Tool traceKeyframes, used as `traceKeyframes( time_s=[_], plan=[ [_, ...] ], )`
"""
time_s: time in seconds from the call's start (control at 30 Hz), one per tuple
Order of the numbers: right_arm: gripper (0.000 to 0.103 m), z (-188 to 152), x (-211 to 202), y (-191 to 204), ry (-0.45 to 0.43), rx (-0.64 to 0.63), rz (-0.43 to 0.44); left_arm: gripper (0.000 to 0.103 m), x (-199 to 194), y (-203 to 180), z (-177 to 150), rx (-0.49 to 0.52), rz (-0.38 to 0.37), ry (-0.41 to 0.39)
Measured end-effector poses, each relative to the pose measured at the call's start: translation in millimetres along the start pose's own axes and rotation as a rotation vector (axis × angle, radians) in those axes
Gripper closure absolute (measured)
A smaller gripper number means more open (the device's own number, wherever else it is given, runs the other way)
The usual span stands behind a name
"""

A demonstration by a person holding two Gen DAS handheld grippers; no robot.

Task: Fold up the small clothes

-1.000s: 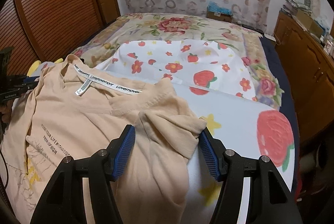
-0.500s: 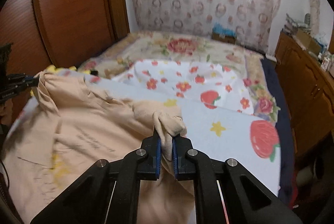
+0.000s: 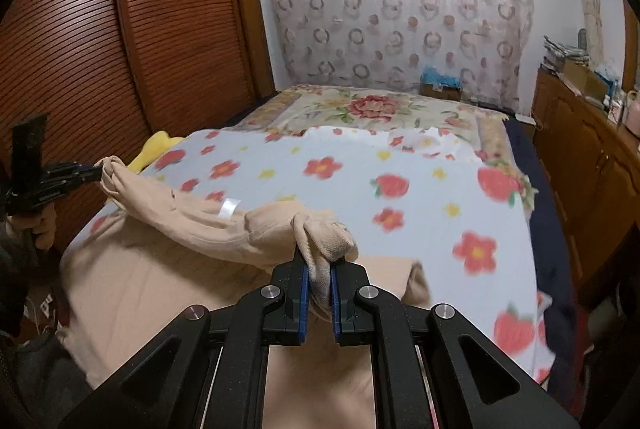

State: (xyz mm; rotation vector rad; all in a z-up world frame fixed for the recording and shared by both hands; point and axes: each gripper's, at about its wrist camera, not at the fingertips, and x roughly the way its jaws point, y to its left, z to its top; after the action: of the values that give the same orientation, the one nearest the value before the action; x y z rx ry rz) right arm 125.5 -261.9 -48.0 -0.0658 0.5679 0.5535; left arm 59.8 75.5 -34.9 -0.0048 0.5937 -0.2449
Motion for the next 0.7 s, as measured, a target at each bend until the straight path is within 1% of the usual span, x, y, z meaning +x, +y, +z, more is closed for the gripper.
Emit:
traceKeyframes(
  time_s=[0.07,0.17,0.27,0.37,0.53,0.67,0.7],
  plan=[
    [0.094,-13.6,-19.7,2.2,-0.005,0.015,0.019,0.095,-14.4,-1.5,-11.4,-0.016,0.005,-0.006],
    [0.094,-28.6,-38.7,3.6,0.014,0.019,0.021,0.095,-32.9,-6.4,-24.5,-0.022,0.015,-0.021],
    [0.094,-36.5,-55.2,10.6,0.044,0.011,0.015,0.095,-43.9,-11.4,-33.4,-0.023,-0.002,-0.003],
    [0.094,-37.5,-73.1,17.8,0.055,-0.002,0.017,0.095,-56.5,-17.0,-41.9,-0.015,0.001,0.001],
    [0.094,-41.9,-84.0,29.9,0.100,0.013,0.004,0.095,-64.7,-22.4,-49.8,0.003,-0.005,0.030],
    [0.094,-42.3,-78.4,31.5,0.125,0.026,0.003,0.094,-75.2,-20.3,-53.8,0.013,0.031,0.022],
    [0.094,-40.1,-77.1,32.0,0.129,0.026,0.005,0.092,-75.8,-19.2,-53.3,0.014,0.038,0.022]
  ],
)
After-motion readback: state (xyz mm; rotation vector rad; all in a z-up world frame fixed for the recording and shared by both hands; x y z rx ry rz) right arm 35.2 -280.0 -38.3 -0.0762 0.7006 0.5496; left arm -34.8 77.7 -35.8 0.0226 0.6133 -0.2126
